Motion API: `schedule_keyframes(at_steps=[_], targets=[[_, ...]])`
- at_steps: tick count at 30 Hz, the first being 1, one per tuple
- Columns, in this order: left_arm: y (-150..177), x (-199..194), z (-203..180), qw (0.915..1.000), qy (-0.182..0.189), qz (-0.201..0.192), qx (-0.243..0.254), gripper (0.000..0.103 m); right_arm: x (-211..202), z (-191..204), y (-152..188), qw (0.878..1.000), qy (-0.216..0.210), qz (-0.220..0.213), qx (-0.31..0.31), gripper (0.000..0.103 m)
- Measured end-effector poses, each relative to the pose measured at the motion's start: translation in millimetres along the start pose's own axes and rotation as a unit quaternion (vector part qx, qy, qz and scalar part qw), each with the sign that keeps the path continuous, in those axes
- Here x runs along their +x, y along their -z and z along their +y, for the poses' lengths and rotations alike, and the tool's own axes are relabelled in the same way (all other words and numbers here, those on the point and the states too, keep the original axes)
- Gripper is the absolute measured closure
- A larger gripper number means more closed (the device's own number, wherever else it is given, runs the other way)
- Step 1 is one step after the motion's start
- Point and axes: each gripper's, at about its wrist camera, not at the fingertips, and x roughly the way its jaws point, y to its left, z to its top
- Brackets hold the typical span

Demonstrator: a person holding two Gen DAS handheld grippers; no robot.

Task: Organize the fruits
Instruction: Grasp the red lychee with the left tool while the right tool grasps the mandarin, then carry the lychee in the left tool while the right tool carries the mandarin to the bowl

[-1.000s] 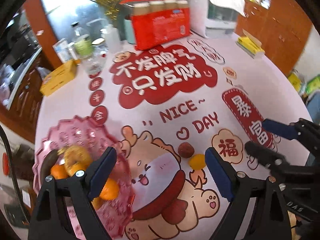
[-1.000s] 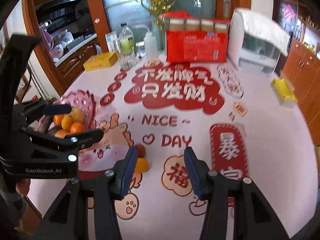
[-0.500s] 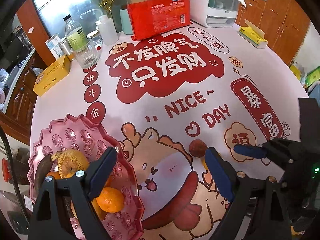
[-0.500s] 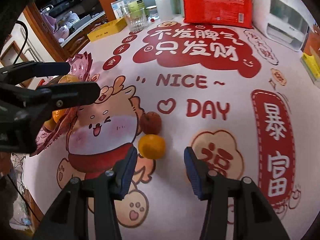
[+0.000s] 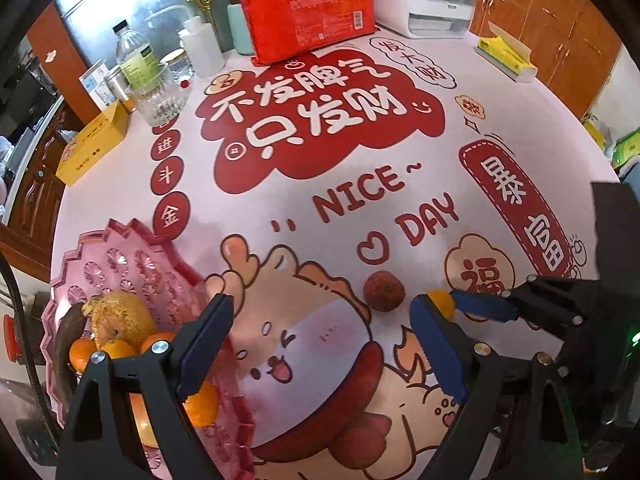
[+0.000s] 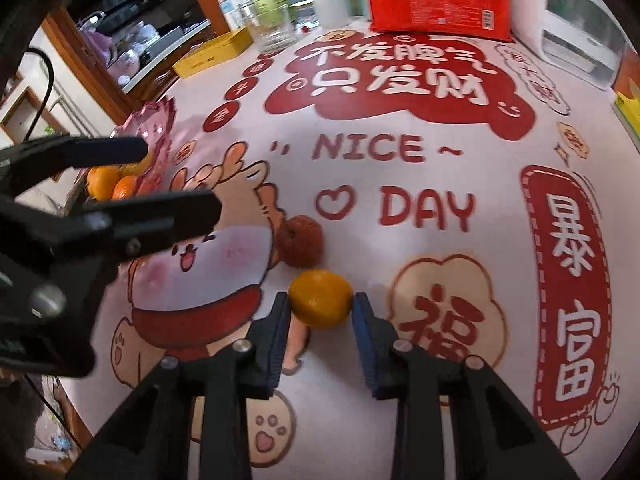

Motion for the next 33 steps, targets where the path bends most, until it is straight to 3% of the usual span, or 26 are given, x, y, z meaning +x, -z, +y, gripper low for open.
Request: schedule_keyframes(at_steps=[5,11,17,23,25,33], targets=[[-4,11,-18,0.9999,-0.001,0.009,0.014,0.015,-9,-22,2,0.999,0.018,-0.009,0.029,0.071],[-6,38,-37,0.9990,-0.008,0.040,0.021,0.032,-18,-42,8,0.998,0.030,-0.016,0.050,0.071],[-6,72,-36,0.9964,0.006,0.083,-0.019,0.050,-27,-48,12,0.998,0.041,-0.025,0.045,0.071],[-7,80,-35,0.9956,0.016,0.079,-0.048,0.063,-31,-50,15,0.998,0.044,-0.029,0.039,0.072],[-7,79,-36,0.9958,0.018,0.075,-0.048,0.072,-31,-50,15,0.998,0.044,-0.029,0.038,0.072],[4,67,-32,0.9942,0.033,0.075,-0.070,0.073,-36,-47,17,0.998,0.044,-0.032,0.032,0.072]])
